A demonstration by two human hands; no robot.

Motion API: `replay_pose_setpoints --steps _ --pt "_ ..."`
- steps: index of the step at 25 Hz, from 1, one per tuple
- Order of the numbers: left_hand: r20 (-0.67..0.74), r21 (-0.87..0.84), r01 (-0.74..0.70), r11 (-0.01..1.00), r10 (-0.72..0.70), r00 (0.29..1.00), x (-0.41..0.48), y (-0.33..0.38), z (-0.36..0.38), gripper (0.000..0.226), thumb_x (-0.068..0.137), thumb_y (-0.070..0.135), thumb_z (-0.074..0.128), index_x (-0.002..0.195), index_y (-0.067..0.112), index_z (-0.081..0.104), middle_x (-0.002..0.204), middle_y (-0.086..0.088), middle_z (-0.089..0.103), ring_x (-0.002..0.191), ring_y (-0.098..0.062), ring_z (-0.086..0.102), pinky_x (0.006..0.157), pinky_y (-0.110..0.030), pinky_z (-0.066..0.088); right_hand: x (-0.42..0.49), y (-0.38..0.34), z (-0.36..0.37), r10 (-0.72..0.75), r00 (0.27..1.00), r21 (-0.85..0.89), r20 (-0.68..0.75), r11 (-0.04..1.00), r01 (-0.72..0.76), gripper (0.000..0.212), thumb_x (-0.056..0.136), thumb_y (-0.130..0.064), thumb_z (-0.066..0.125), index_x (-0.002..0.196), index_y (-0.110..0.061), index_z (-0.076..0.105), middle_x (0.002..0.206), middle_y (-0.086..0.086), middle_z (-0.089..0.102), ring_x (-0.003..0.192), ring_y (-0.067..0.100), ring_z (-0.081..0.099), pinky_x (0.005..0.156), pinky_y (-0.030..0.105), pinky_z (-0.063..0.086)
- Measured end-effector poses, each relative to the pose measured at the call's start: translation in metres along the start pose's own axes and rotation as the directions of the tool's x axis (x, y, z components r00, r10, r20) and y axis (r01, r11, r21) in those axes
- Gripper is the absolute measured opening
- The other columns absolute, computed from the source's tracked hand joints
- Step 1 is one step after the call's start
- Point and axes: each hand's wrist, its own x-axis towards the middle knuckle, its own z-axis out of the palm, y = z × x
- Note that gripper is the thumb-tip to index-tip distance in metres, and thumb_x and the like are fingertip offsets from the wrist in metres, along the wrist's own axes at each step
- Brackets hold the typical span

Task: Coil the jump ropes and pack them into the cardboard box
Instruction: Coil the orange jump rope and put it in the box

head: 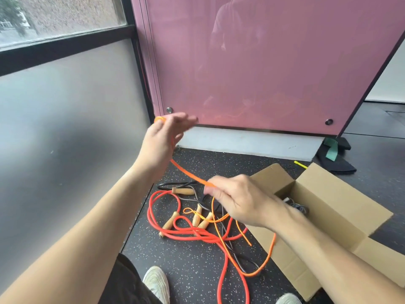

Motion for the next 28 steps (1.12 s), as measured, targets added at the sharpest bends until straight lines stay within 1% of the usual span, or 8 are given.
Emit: replay_pose_setpoints --steps 4,9,13,19,21,23,26,28 --pt "0.385 0.67 -0.019 0.742 -0.325 0.864 -0.034 -0.01 0.02 0.039 0.11 0.028 0.034 0.096 0.009 0.065 0.061 -0.002 0.068 0.057 -0.02 0.062 0.063 -0.026 0.047 -0.001 0.02 -0.031 -0.145 0.889 -0.284 -0.434 0.959 0.018 0.032 0.103 -0.041 0.052 0.099 -0.016 0.072 0.082 -0.004 0.07 0.066 0.02 0.063 0.054 0.032 0.049" --pt "0.525 0.258 0.333 0.907 -0.421 0.74 -0.05 0.002 0.058 0.053 0.108 0.041 0.024 0.066 0.017 0.046 0.05 0.006 0.025 0.045 -0.011 0.017 0.042 -0.023 0.018 -0.005 0.033 -0.041 -0.002 0.804 -0.155 -0.595 0.982 -0.112 0.038 0.102 -0.047 0.051 0.095 -0.015 0.071 0.068 -0.014 0.049 0.059 0.003 0.038 0.054 0.024 0.033" --pt "0.745 -0.143 0.659 0.739 -0.358 0.563 -0.059 0.009 0.064 0.037 0.105 0.038 0.031 0.073 0.022 0.043 0.054 0.009 0.022 0.044 -0.009 0.019 0.045 -0.022 0.019 -0.005 0.021 -0.016 0.281 0.868 0.231 -0.409 0.952 -0.199 0.03 0.102 -0.058 0.038 0.085 -0.043 0.057 0.056 -0.002 0.051 0.051 0.007 0.048 0.052 0.032 0.044" --pt "0.254 -0.555 0.206 0.806 -0.072 0.965 -0.038 0.016 0.07 0.034 0.109 0.028 0.027 0.083 0.017 0.046 0.069 0.003 0.067 0.069 -0.014 0.07 0.077 -0.027 0.055 0.003 -0.011 0.013 0.347 0.938 0.282 0.005 0.899 -0.335 0.036 0.107 -0.042 0.036 0.095 -0.024 0.064 0.06 -0.004 0.061 0.058 0.016 0.057 0.064 0.041 0.049" --pt "0.049 -0.361 -0.039 0.932 0.061 0.997 -0.013 0.013 0.042 0.036 0.11 0.027 0.028 0.083 0.016 0.05 0.078 -0.002 0.076 0.084 -0.021 0.074 0.092 -0.036 0.053 0.001 -0.01 0.012 0.237 0.971 0.206 -0.013 0.951 -0.23 0.039 0.107 -0.042 0.037 0.083 -0.019 0.057 0.048 -0.006 0.049 0.047 0.016 0.046 0.054 0.038 0.042" --pt "0.061 0.299 -0.178 0.938 0.167 0.984 -0.002 0.01 0.012 0.04 0.109 0.03 0.033 0.08 0.023 0.061 0.085 -0.003 0.079 0.096 -0.018 0.068 0.102 -0.042 0.044 0.002 -0.004 0.003 0.148 0.978 0.009 -0.147 0.989 -0.148 0.043 0.103 -0.048 0.041 0.073 -0.019 0.049 0.048 -0.006 0.042 0.047 0.022 0.043 0.05 0.038 0.041" --pt "0.335 0.815 -0.176 0.552 -0.202 0.92 -0.02 -0.001 0.009 0.052 0.109 0.027 0.034 0.072 0.006 0.065 0.066 -0.002 0.073 0.066 -0.004 0.059 0.085 -0.035 0.048 0.003 0.003 -0.021 0.041 0.924 -0.161 -0.38 0.981 -0.11 0.049 0.101 -0.044 0.049 0.06 -0.023 0.033 0.047 -0.01 0.025 0.045 0.018 0.033 0.044 0.033 0.032" --pt "0.425 0.753 -0.033 0.657 -0.447 0.787 -0.042 -0.007 0.031 0.052 0.108 0.034 0.035 0.072 0.004 0.058 0.051 -0.002 0.055 0.046 -0.014 0.047 0.055 -0.03 0.045 0.002 0.009 -0.035 0.02 0.856 -0.168 -0.516 0.978 -0.124 0.053 0.102 -0.036 0.054 0.058 -0.025 0.027 0.047 -0.011 0.016 0.044 0.016 0.024 0.043 0.031 0.025"
